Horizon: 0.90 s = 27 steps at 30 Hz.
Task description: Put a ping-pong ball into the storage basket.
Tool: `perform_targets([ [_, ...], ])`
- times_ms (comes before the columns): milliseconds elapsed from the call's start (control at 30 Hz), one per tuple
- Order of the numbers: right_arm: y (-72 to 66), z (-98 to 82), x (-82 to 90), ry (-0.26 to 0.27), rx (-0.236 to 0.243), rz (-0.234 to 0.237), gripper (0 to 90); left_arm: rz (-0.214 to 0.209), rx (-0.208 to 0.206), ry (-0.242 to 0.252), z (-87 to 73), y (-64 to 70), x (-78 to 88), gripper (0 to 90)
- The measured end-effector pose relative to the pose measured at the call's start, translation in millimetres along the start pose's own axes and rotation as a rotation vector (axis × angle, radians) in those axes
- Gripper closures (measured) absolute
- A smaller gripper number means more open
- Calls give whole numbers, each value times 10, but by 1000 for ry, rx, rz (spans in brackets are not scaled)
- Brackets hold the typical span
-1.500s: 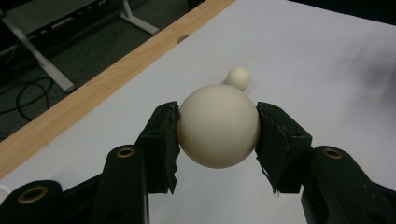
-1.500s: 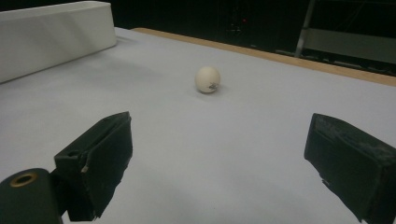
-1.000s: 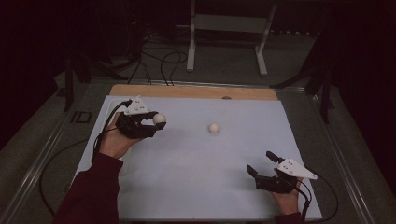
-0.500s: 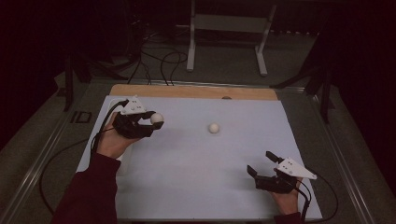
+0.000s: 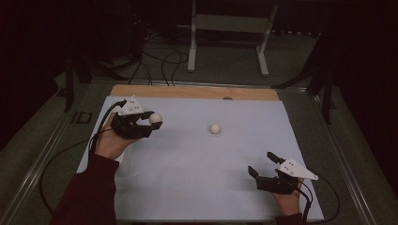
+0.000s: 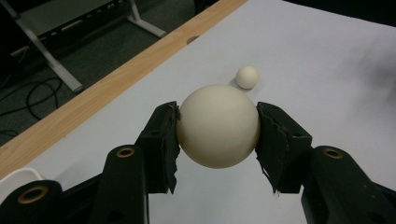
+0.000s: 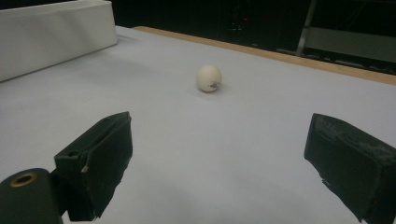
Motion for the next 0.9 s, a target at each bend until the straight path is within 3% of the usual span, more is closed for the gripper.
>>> perform_targets([
  [900, 0, 0, 3, 0, 1, 0, 77, 15, 10, 4, -55, -57, 79, 510],
])
Point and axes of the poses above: each handheld gripper's, and its own axes: x roughly backward along the jaws, z roughly out of its top, y roughly to its right, the point moved 4 cm from there along -x, roughly forward along the jaws, and after that the axes turned 1 degree about x, right-handed, at the moved point
